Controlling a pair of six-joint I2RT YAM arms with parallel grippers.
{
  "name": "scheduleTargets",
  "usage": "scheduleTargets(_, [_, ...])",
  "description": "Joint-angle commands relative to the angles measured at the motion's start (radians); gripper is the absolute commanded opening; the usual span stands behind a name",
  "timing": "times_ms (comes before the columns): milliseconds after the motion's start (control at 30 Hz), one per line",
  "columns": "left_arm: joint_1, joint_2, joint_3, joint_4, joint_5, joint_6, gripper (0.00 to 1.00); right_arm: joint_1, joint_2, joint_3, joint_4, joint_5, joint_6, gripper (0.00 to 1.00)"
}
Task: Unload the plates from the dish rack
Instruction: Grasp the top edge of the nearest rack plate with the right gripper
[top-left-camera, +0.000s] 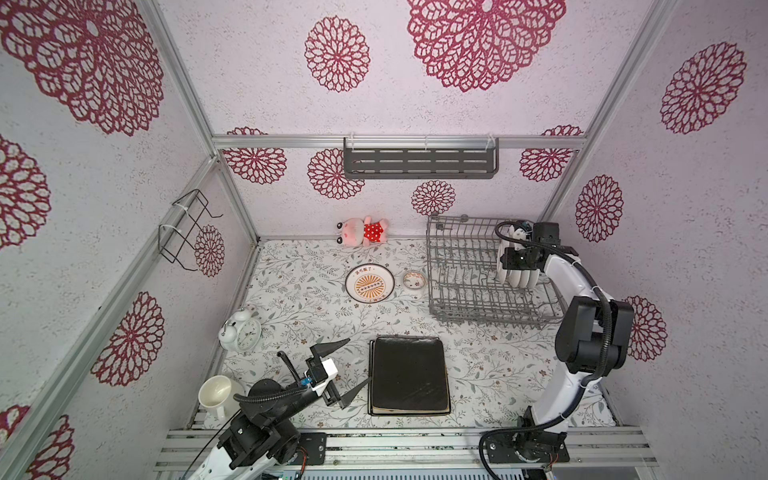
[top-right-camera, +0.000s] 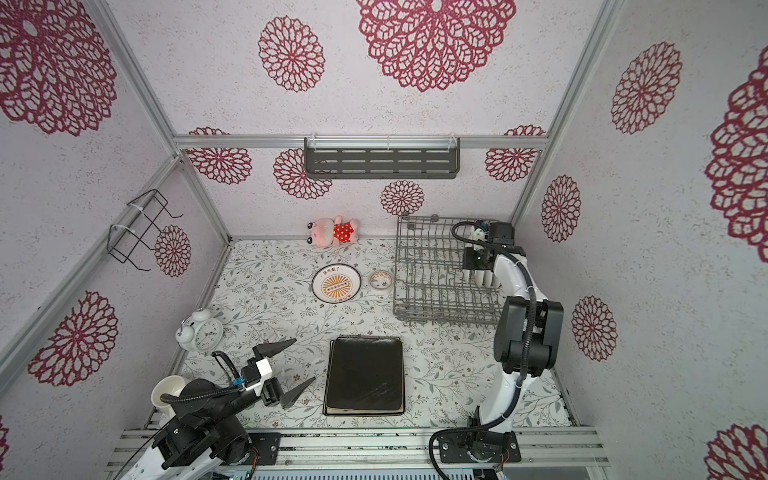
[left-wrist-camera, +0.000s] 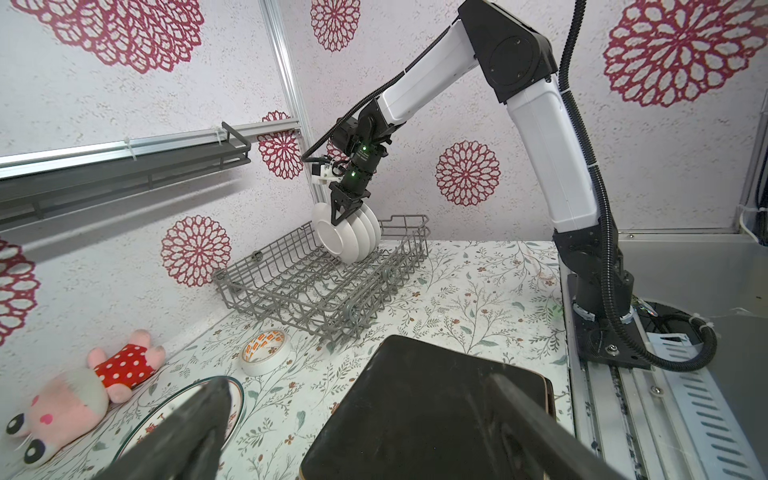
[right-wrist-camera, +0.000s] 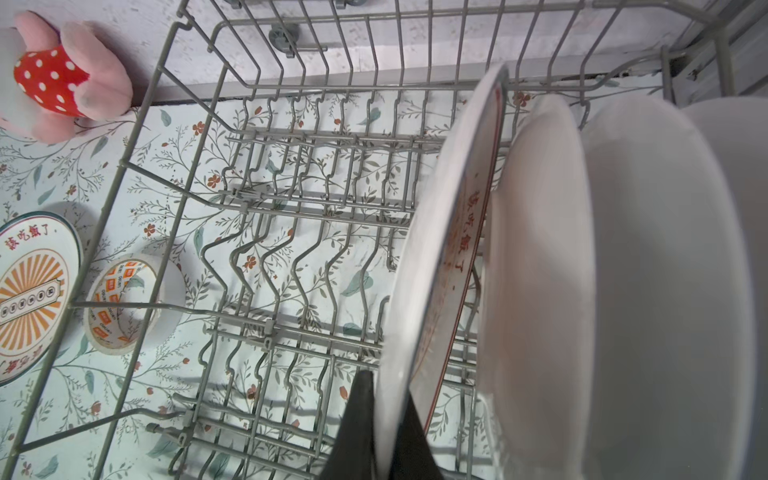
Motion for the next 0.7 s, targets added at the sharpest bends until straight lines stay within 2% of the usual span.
scheduleTargets(0, [0.009,-0.016,-0.010,0.010,0.017,0.017,0.98,0.014,-0.014,0.063,-0.038,0.013,-0.045,0.04])
scheduleTargets(267, [0.009,-0.032,-0.009,0.008,0.030,0.017,0.97,0.042,-0.038,0.125,-0.122,0.014,-0.083,0.02])
scheduleTargets(400, [0.009,-0.043,-0.008,0.009,0.028,0.017,0.97,0.059,-0.074,0.107,-0.102,0.015,-0.089,0.01])
scheduleTargets(667, [0.009,-0.046,-0.009,0.006,0.034,0.013,0.98,0.165,-0.183,0.089,-0.086,0.063,-0.131,0.00])
